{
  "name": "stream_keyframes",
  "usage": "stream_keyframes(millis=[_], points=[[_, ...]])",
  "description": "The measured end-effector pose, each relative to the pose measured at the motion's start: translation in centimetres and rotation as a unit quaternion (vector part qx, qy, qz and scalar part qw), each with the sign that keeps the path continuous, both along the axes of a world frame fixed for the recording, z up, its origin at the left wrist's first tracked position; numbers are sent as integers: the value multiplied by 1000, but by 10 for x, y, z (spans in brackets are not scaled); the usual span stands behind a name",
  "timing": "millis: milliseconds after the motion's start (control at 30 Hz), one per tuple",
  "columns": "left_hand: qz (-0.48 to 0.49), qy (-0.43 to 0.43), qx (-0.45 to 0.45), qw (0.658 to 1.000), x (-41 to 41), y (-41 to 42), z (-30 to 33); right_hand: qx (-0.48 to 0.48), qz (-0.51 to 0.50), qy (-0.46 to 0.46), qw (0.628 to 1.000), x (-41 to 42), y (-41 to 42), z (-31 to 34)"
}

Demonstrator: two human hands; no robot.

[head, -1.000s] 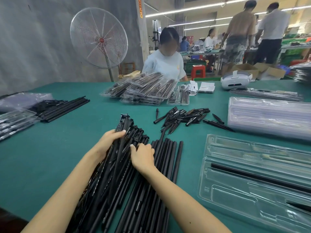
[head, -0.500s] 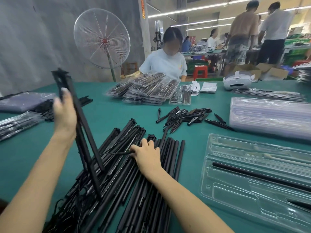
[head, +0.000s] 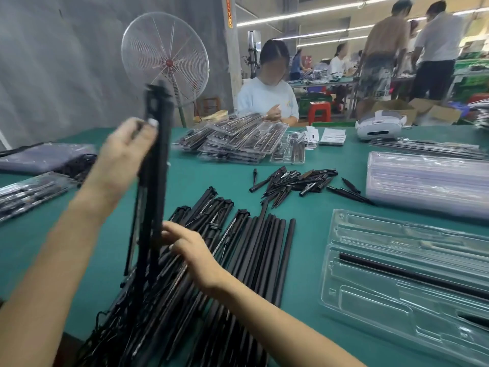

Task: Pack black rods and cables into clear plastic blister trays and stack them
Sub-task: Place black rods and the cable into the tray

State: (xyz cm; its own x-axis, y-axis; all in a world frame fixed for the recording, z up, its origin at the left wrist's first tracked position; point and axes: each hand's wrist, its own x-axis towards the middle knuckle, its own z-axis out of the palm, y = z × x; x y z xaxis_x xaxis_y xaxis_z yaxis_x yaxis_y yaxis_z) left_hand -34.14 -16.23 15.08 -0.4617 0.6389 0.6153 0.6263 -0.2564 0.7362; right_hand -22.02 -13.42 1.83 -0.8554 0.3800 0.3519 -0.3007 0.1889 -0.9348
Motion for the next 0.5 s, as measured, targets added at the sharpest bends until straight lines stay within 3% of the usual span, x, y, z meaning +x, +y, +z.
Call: stream_keyframes(millis=[67,133,233,300,333,433,500], points=[[-8,57,-71,996,20,6,-9,-28,32,12,999,13,-2,5],[30,72,-85,993,23,11,-12,91,40,-76,992,28,2,3],[93,69,-68,991,16,15,-11,362,62,-205,907,39,6,-19],[101,61,-57,991,16,16,-11,463,46,-232,854,37,4,-29],[107,64,-56,991,17,16,-12,469,36,-241,849,37,2,-30],[118,95,-21,988,21,16,-16,374,28,-254,892,35,2,-30],[143,151,14,978,23,14,-12,402,28,-258,878,34,1,-35]])
